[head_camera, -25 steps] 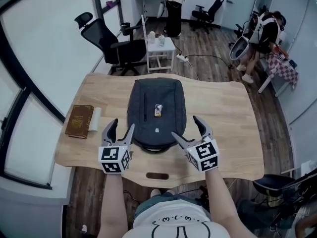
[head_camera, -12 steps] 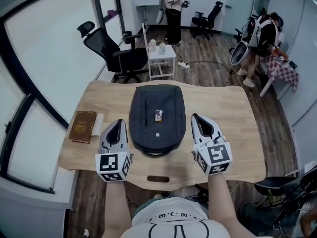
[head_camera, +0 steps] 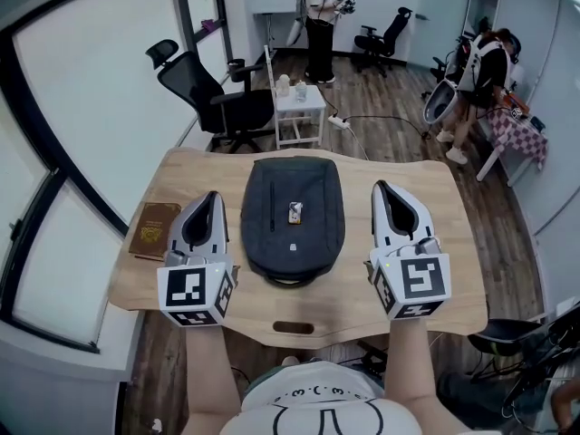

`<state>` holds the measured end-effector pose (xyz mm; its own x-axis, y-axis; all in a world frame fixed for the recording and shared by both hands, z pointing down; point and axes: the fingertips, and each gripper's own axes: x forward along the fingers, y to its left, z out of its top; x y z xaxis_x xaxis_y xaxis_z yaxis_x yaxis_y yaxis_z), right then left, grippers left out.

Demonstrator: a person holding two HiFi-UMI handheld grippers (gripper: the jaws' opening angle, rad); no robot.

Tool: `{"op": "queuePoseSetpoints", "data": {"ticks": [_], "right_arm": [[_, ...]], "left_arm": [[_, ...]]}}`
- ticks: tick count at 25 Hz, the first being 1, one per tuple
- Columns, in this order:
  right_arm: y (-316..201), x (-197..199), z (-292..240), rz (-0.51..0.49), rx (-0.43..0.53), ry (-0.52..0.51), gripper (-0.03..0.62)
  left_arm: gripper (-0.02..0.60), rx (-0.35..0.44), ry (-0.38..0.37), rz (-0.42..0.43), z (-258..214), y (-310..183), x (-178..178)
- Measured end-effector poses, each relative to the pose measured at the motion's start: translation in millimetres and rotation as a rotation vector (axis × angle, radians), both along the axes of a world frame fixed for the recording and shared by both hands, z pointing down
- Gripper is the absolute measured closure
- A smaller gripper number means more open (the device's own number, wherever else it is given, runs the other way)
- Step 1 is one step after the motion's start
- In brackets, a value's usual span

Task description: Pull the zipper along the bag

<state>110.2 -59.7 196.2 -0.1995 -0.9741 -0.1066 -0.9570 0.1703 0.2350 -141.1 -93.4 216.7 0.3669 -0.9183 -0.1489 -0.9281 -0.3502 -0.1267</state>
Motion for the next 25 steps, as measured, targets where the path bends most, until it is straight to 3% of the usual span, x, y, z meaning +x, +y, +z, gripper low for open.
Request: {"op": "queuePoseSetpoints", "data": {"ticks": [2, 6, 11, 25], "right_arm": [[-1, -4, 0, 0.014, 0.003, 0.052, 0.542], [0, -8, 10, -0.006, -0.020, 0.037, 0.542], [3, -20, 9, -0.047, 0.009, 0.093, 0.542], [1, -21, 10, -0.035, 0.017, 0.096, 0.542]], "left_arm": [[0.566, 0.018, 0.006, 0.010, -7, 1, 1], [0.566, 0.027, 0.003, 0.027, -9, 5, 6], [0.566, 0.008, 0.002, 0.033, -1, 5, 7], [0.566, -0.003, -0.002, 0.024, 4, 2, 5]]}}
